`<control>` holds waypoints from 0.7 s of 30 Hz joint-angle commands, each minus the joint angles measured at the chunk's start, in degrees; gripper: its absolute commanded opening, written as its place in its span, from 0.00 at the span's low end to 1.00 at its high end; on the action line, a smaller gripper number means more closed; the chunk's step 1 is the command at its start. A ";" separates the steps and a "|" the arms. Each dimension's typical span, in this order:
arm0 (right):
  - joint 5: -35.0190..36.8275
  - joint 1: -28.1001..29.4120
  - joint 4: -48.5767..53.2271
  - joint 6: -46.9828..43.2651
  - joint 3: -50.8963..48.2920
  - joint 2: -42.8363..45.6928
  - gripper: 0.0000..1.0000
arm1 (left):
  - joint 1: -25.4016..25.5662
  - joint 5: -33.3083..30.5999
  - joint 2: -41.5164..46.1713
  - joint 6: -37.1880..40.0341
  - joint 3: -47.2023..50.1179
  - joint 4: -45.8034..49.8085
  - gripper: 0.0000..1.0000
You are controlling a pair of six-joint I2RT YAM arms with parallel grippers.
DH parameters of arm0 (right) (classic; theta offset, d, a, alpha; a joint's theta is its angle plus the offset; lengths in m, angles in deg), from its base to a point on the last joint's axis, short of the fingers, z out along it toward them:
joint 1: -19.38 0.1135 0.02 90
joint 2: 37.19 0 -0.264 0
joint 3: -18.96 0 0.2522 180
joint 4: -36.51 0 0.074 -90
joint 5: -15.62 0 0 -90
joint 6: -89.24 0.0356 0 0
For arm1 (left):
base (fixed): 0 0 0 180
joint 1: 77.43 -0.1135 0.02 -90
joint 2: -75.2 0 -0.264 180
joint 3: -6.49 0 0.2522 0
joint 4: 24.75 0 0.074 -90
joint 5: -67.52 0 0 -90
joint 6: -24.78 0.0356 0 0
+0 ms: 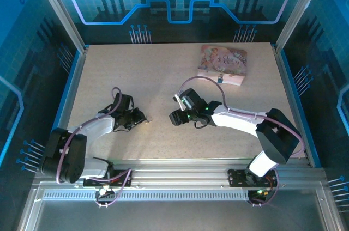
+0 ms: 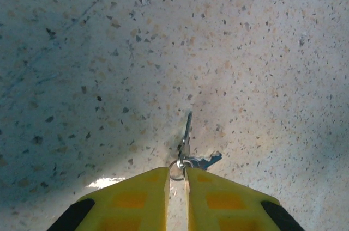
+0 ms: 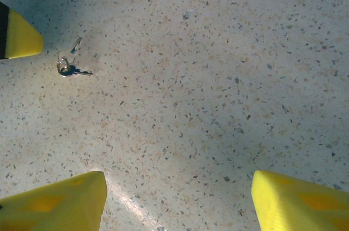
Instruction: Unlock the padlock with the key
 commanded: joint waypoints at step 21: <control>0.71 1.22 1.91 0.27 2.50 -0.65 0.71 | 1.09 1.86 -5.81 -2.36 0.52 -5.42 0.20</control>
